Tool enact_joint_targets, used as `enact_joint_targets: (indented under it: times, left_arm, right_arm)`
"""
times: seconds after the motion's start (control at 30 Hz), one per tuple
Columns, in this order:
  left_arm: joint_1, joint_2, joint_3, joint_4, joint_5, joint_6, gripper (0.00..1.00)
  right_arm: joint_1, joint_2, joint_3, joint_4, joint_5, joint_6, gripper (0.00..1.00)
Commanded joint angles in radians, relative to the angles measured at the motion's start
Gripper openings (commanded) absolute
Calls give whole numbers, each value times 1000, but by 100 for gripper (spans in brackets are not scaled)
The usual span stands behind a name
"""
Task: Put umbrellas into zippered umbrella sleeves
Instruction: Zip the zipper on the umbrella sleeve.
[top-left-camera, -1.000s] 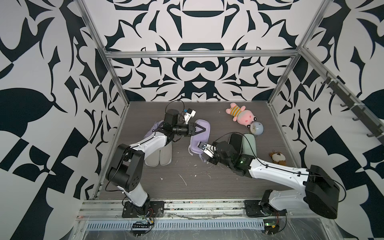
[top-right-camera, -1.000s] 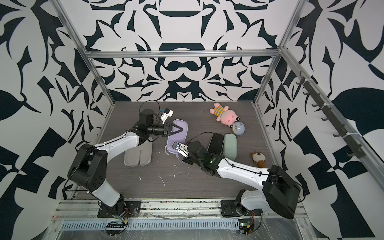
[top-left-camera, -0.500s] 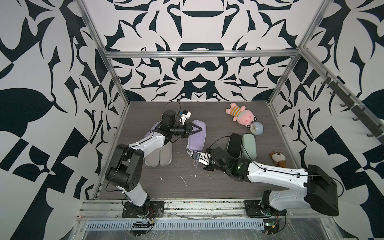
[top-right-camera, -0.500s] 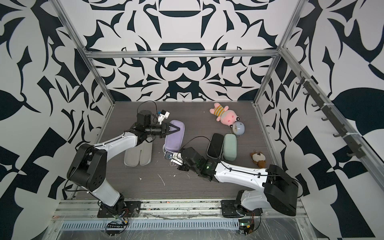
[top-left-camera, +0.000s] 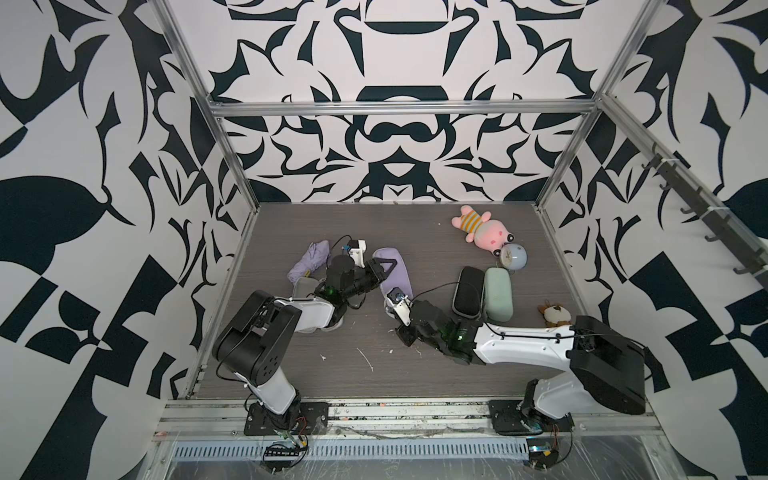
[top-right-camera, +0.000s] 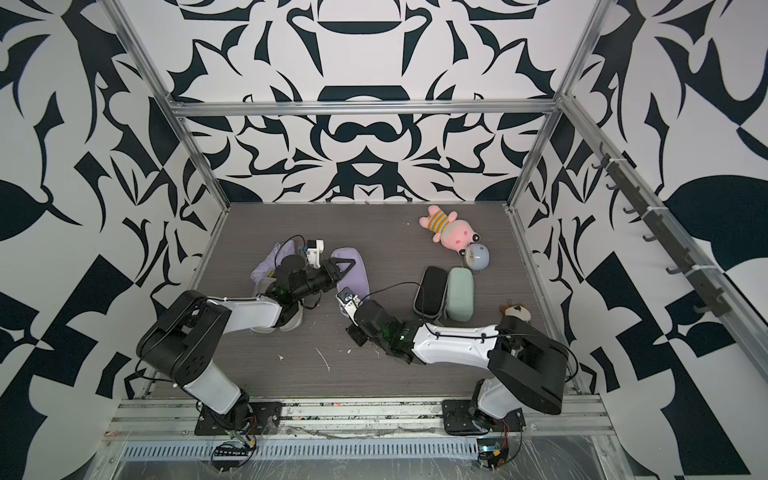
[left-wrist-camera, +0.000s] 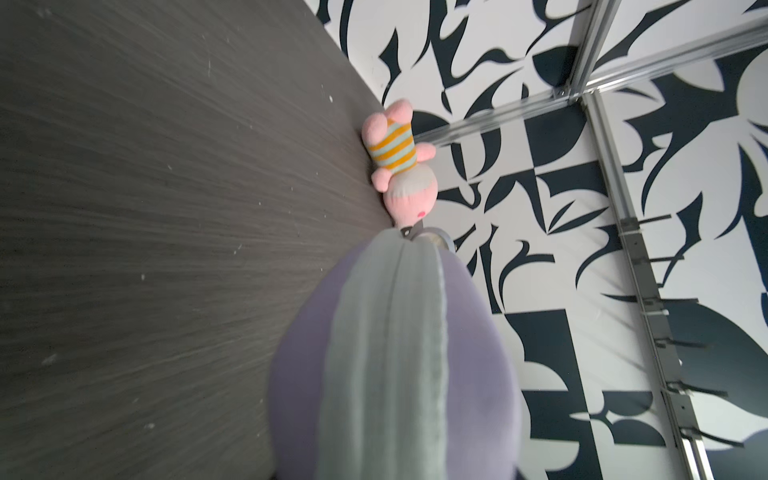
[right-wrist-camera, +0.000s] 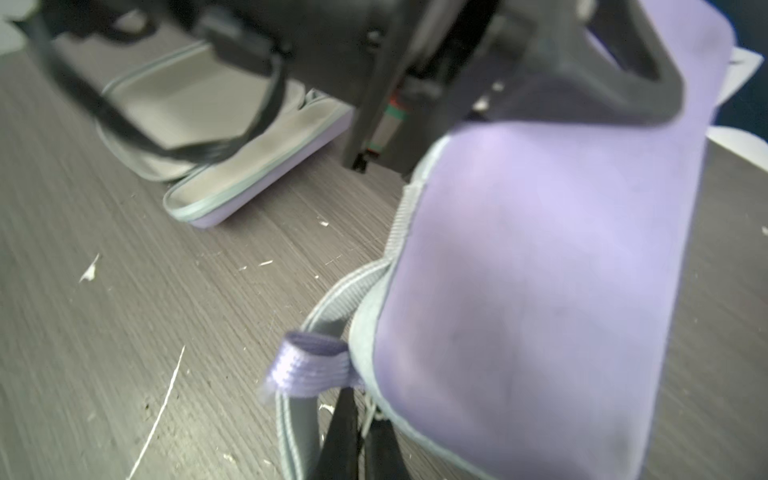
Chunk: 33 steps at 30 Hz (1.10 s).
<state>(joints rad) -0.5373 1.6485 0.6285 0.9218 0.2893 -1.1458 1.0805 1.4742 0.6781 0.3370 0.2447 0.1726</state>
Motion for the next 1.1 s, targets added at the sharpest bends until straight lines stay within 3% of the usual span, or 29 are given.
enact_joint_targets:
  times: [0.0,0.13,0.23,0.33,0.53,0.67,0.8,0.9,0.93,1.0,1.07]
  left_arm:
    - [-69,-25,-9,184,-191,-23,0]
    - [-77,-58,-51,167,-169,-16,7]
    - [-80,-74,-74,144,-150,-9,3]
    - [-93,-55,-76,150,-172,-11,0]
    - [-126,-13,-25,152,-267,5,0]
    - [-182,-4,0,99,-311,40,0]
    - [-214,20,-11,115,-299,22,0]
    - [-217,14,-33,109,-289,24,0]
    - [-211,12,-37,106,-277,31,0]
    - [-178,10,-36,83,-214,30,0]
    - [-107,25,-1,25,-79,11,0]
  right_arm:
    - [9,-70,18,502,-184,184,0]
    - [-102,-140,-82,537,-204,292,0]
    - [-120,-205,-78,411,-203,282,0]
    - [-76,-171,-44,404,-226,296,0]
    - [81,-31,102,443,-244,193,0]
    - [90,-10,130,566,-225,180,0]
    - [73,-26,146,535,-157,149,0]
    - [14,-64,106,515,-128,235,0]
    - [-8,-84,88,499,-128,270,7]
    - [-54,-145,75,372,-164,338,31]
    - [-103,-222,69,201,-244,357,43]
